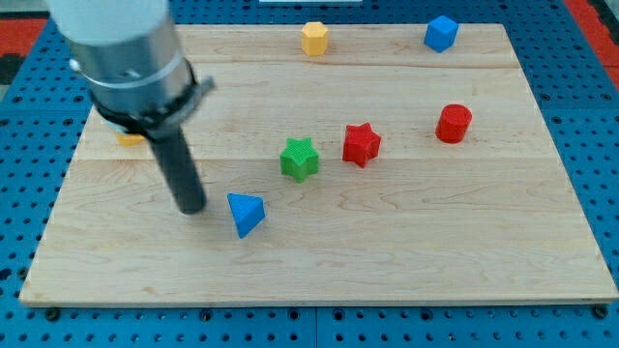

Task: Move the triangle below the red circle vertically

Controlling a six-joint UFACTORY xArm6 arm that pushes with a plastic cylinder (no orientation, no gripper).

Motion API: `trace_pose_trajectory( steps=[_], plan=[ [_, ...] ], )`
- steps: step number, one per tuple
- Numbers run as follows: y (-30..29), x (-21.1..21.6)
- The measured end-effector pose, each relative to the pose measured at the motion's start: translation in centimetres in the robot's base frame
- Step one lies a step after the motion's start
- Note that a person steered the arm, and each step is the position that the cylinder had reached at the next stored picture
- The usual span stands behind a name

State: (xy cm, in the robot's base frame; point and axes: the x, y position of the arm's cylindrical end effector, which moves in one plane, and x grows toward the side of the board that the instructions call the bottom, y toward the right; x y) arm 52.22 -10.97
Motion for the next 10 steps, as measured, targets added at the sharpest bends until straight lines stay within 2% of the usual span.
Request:
trace_pose_trajectory(
  steps=[2, 5, 6, 8, 9, 10],
  plan=[
    [16.7, 0.7],
    [24.1, 1.8],
    [24.7, 0.0],
    [30.9, 1.0],
    [28.7, 1.7],
    [27.7, -3.3]
  ],
)
